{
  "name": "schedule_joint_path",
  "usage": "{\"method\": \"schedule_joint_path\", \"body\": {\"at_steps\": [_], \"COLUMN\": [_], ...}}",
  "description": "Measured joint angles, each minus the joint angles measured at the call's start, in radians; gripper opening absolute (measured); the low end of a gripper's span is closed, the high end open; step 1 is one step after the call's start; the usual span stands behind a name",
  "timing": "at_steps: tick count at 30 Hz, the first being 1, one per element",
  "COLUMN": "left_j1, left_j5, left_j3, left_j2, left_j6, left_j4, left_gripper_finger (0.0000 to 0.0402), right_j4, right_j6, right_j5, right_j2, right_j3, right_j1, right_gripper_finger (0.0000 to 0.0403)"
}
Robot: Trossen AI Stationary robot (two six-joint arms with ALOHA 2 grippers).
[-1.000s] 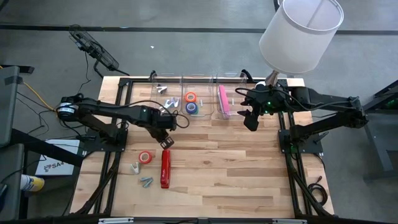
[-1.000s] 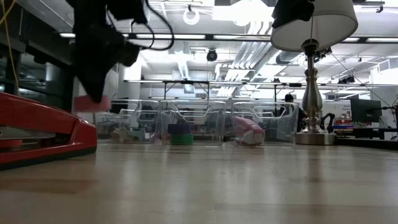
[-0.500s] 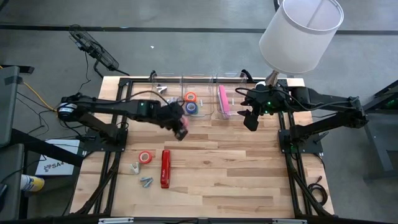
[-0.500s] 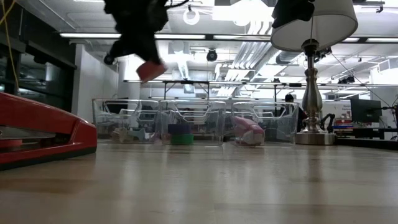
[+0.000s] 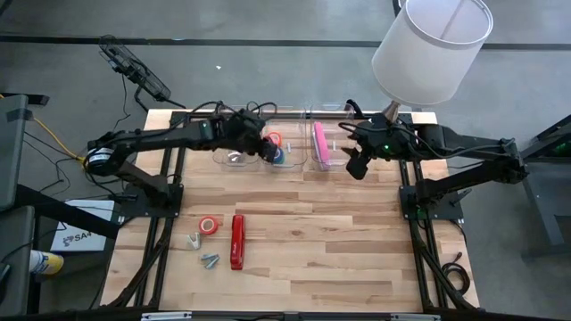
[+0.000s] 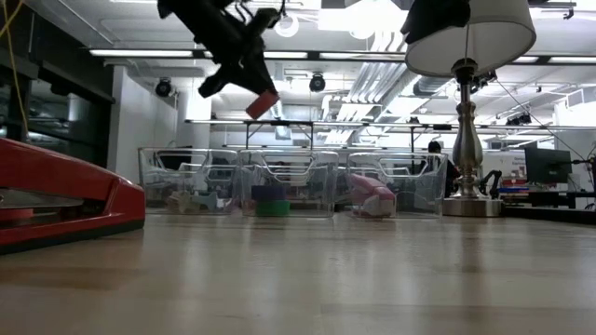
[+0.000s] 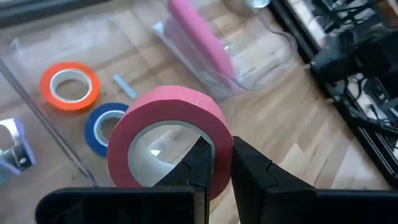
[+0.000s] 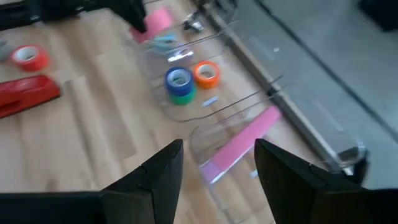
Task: Pick and place Stapler, Stapler remover, tape
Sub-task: Put the pink tape into the middle transparent bin
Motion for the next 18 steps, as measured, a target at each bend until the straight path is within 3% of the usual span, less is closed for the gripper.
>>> {"method": "schedule_joint_path", "body": {"at_steps": [8, 18], "left_j1": [0.116, 0.202], "left_j5": [0.125, 0.166], "left_j3": [-0.001, -0.001], "left_j2": [0.111, 0.222], "left_j6": [-0.001, -0.017], "left_j4": [0.147, 0.274], "left_gripper_finger": [0.0032, 0.0032], "right_j4": [0.037, 0.046], "right_j6": [-0.072, -0.036], "right_j5": [0.105, 0.135], "right_j2": [0.000, 0.003], "right_j3": [0.000, -0.007], "right_j1": [0.000, 0.000], "right_gripper_finger": [0.0188, 0.0188]}}
